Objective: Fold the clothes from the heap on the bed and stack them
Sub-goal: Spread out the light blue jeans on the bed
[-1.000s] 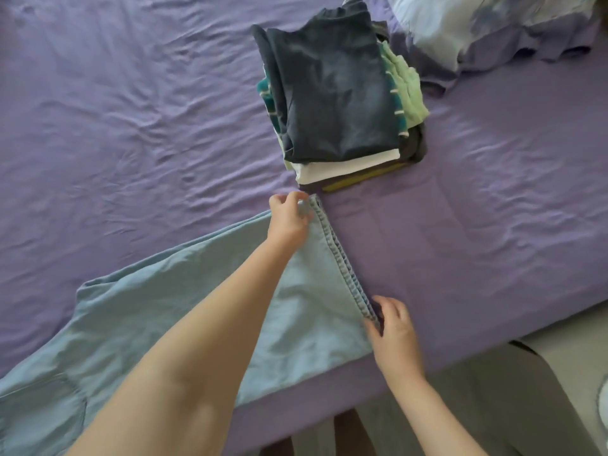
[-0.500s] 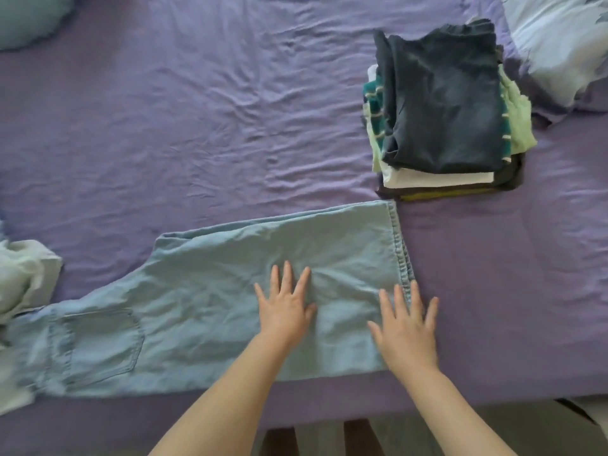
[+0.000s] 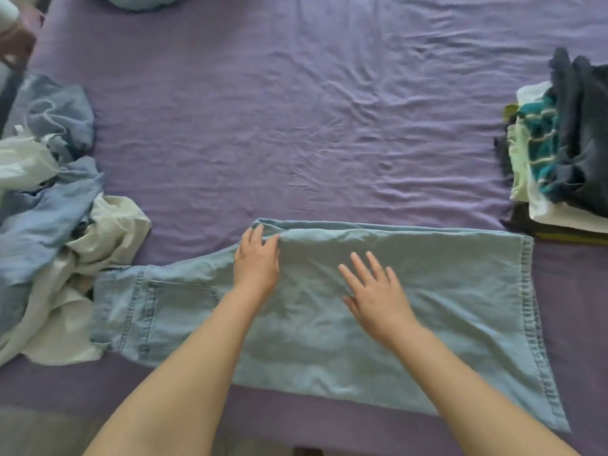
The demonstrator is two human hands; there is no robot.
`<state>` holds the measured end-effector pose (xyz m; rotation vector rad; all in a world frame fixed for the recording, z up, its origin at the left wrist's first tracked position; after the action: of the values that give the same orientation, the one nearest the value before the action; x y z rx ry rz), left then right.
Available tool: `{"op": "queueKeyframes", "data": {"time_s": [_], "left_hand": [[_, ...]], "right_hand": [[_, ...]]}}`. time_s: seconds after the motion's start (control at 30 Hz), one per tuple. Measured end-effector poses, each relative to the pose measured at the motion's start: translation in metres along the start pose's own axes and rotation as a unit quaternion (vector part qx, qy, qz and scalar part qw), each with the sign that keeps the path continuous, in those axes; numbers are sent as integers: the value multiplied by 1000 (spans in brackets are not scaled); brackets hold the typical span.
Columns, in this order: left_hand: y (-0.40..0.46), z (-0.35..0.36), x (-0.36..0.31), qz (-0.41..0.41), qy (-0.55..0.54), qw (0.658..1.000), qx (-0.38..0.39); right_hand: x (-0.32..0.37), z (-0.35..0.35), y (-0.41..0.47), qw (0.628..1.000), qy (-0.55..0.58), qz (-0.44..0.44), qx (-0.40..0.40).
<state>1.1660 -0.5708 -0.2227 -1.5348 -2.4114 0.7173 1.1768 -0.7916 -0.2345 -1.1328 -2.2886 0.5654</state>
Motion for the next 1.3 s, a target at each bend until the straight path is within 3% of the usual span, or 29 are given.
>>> {"op": "queueKeyframes", "data": {"time_s": [0.17, 0.3, 0.37, 0.47, 0.63, 0.7, 0.77, 0.83, 0.9, 0.97, 1.1, 1.3], "left_hand": [[41, -14, 28, 28, -42, 999, 10], [64, -19, 41, 37, -79, 996, 15], [73, -22, 48, 50, -66, 996, 46], [84, -28, 53, 74, -26, 994, 76], [105, -31, 49, 73, 18, 997, 26], [112, -26, 44, 63, 9, 998, 7], [112, -22, 40, 26, -70, 997, 1], [98, -18, 38, 1, -143, 989, -28], [71, -14, 36, 44, -174, 978, -107], [40, -2, 32, 109, -145, 970, -164], [26, 44, 34, 109, 51, 993, 20], [51, 61, 45, 136, 74, 983, 100]], "right_hand": [[39, -15, 57, 1000, 3, -16, -19], [38, -27, 87, 995, 13, 23, -99], [34, -35, 96, 986, 36, 59, -149], [33, -42, 108, 985, 29, 81, -150], [28, -54, 120, 976, -22, 94, -196], [26, -54, 130, 978, -24, 107, -178], [28, -54, 133, 974, -2, 107, -200], [36, -53, 120, 955, 24, 95, -279], [52, -41, 98, 945, 36, 71, -316], [63, -20, 82, 959, 24, 72, -272], [53, 10, 85, 985, 43, 161, -38], [48, 12, 109, 981, 2, 192, 40]]}}
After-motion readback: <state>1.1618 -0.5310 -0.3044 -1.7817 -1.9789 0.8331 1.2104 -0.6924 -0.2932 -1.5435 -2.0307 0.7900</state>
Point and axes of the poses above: each hand's wrist, its own y-axis towards the middle knuckle, its own z-axis out of the palm, x = y × z, the point moved 3 cm from there along y, towards the middle knuckle, and after that the axes turned 8 degrees about x, right-handed, at the moved point
